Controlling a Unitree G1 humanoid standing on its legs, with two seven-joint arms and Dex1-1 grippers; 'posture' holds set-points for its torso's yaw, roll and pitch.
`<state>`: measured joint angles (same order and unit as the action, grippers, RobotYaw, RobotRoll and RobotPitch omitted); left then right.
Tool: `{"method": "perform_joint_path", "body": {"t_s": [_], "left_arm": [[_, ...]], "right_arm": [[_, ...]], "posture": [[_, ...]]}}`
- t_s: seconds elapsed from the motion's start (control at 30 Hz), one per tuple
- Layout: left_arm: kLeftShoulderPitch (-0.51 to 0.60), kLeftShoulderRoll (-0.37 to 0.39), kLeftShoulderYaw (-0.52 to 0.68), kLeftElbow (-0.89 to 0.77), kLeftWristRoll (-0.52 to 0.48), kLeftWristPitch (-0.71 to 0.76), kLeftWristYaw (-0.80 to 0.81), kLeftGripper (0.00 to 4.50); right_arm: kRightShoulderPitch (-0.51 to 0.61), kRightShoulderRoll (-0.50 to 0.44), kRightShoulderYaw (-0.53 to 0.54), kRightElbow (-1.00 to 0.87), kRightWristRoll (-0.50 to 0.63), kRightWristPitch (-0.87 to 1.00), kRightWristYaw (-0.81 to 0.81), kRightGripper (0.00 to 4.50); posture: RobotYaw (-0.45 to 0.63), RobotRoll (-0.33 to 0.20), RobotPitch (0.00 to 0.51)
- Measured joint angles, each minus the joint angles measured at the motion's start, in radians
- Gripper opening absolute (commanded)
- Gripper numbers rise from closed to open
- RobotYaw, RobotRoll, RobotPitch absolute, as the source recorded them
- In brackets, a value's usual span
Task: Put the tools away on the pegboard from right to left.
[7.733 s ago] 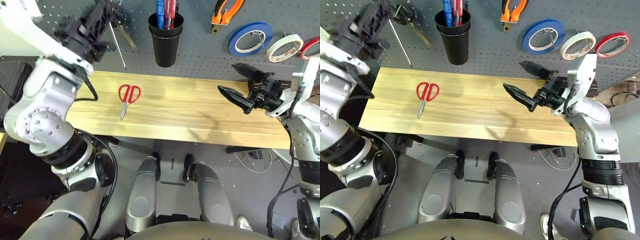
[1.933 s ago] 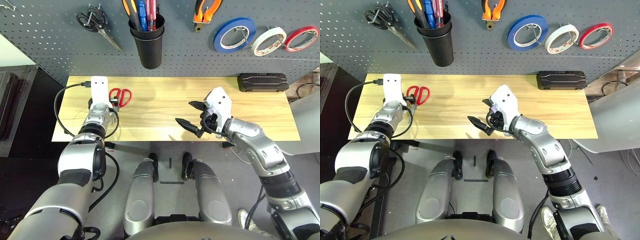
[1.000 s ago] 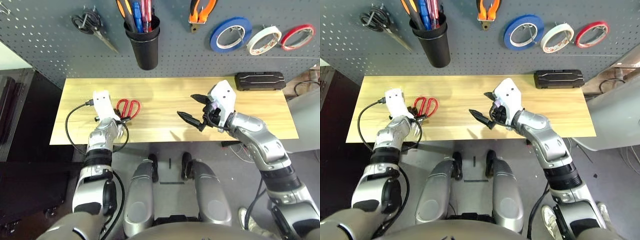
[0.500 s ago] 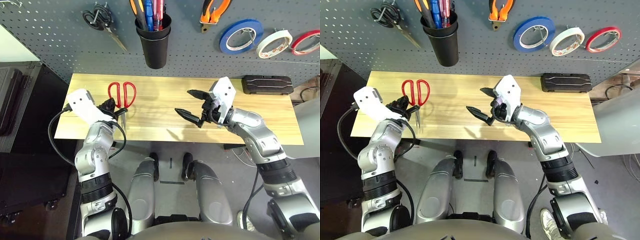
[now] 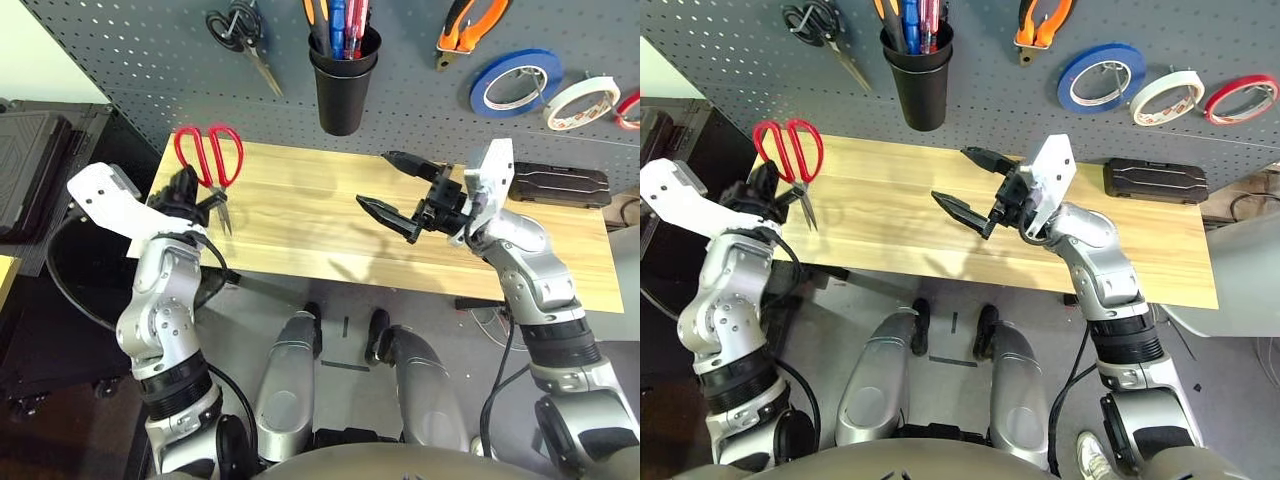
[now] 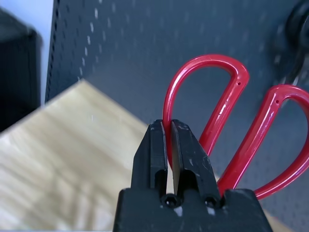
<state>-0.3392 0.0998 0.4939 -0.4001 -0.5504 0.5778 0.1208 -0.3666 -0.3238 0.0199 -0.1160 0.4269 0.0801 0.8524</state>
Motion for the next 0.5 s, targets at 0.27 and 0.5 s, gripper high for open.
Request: {"method": "perform_joint_path", "body": {"t_s": [0.27,0.5], "left_arm": [[-0.153,0.078,0.025,-0.001,-0.055,0.015,0.047,0.02],[-0.273,0.115,0.023,0.071,-0.063,0.012,0.058,0.02]], "right_arm": [[0.043,0.002,-0.036,-0.027,0.030,-0.088,0.013,4.50],[0.066,0.022,-0.034,-0.040,0.031,-0.123,-0.010,4.50]], "posture": [[0.20,0.000,0.283],[0.18,0.000,0.283]]}}
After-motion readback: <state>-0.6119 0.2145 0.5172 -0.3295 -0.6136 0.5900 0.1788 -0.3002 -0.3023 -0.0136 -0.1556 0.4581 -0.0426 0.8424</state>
